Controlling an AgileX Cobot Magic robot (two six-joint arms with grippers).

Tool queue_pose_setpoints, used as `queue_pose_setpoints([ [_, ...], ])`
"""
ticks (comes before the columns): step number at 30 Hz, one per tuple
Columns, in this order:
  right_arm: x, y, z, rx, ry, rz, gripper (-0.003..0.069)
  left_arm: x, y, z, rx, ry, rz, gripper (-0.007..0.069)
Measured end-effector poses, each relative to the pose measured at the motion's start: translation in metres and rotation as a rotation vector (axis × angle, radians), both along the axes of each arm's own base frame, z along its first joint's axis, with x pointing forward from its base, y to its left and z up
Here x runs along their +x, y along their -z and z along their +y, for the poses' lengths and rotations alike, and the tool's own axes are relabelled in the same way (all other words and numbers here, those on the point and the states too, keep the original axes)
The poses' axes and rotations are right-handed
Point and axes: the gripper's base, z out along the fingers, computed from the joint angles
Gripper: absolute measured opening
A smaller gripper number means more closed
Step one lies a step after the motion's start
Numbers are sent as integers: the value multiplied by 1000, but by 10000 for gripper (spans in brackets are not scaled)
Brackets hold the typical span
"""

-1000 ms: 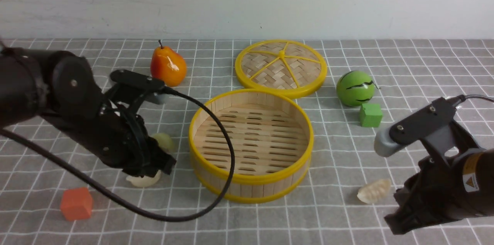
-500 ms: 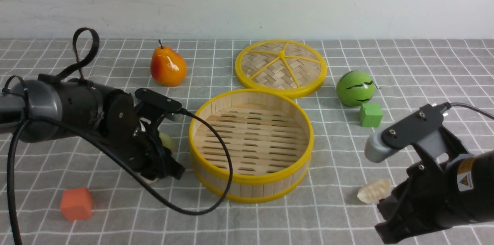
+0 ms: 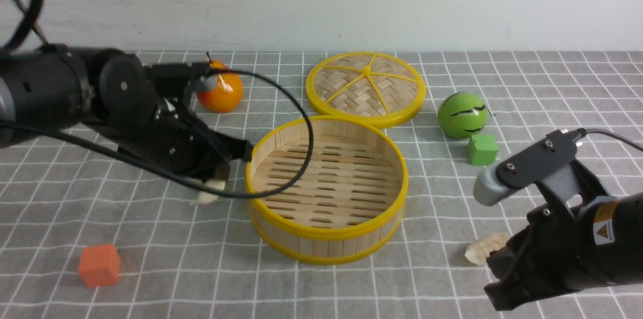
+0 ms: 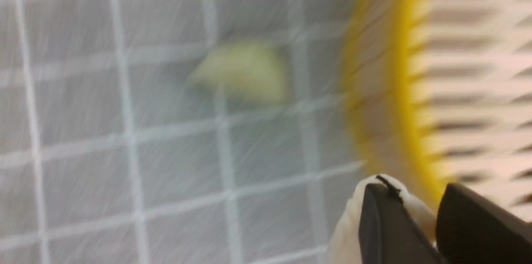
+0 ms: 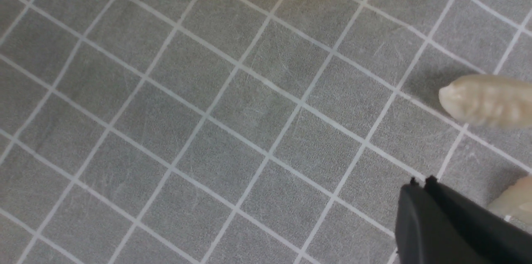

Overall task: Put the dumplings into the steamer on the table with the grey tablecloth.
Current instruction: 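Place the dumpling into the bamboo steamer basket with the left gripper, then reach for and grasp a dumpling on the table with the left gripper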

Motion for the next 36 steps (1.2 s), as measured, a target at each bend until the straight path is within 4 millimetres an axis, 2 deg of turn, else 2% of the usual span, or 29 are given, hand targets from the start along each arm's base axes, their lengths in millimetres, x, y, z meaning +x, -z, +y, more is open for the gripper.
queue_pose_setpoints([
  [3, 1, -1, 1, 14, 5, -9, 1, 3, -20, -13, -77, 13, -42, 149],
  [5, 1, -1, 1, 20, 7, -9, 3, 7, -19, -26, -131, 19, -38, 149],
  [8, 1, -1, 1, 20, 4, -10, 6, 15, 0, -42, -160, 19, -13, 149],
  [11, 1, -1, 1, 19, 3, -10, 9, 25, 37, -60, -159, 18, 44, 32],
  [14, 1, -1, 1, 19, 3, -8, 11, 28, 61, -68, -144, 22, 90, 23],
  [16, 1, -1, 1, 18, 3, -8, 12, 29, 67, -71, -144, 20, 93, 53],
  [18, 1, -1, 1, 18, 3, -6, 14, 30, 68, -72, -145, 19, 95, 158],
  [20, 1, -1, 1, 18, 3, -6, 15, 30, 66, -72, -147, 21, 95, 202],
  [22, 1, -1, 1, 19, 3, -6, 20, 33, 53, -73, -145, 38, 72, 302],
  [24, 1, -1, 1, 19, 3, -9, 21, 34, 28, -70, -167, 35, 20, 364],
  [27, 2, -2, 2, 24, 4, -27, 22, 36, -9, -54, -229, -35, -53, 395],
  [29, 3, -3, 2, 30, 6, -40, 24, 40, -19, -38, -245, -102, -72, 398],
  [32, 3, -3, 2, 31, 6, -42, 30, 49, -12, -14, -236, -202, -25, 398],
  [36, 3, -3, 2, 32, 7, -43, 32, 61, 23, 16, -169, -336, 121, 398],
])
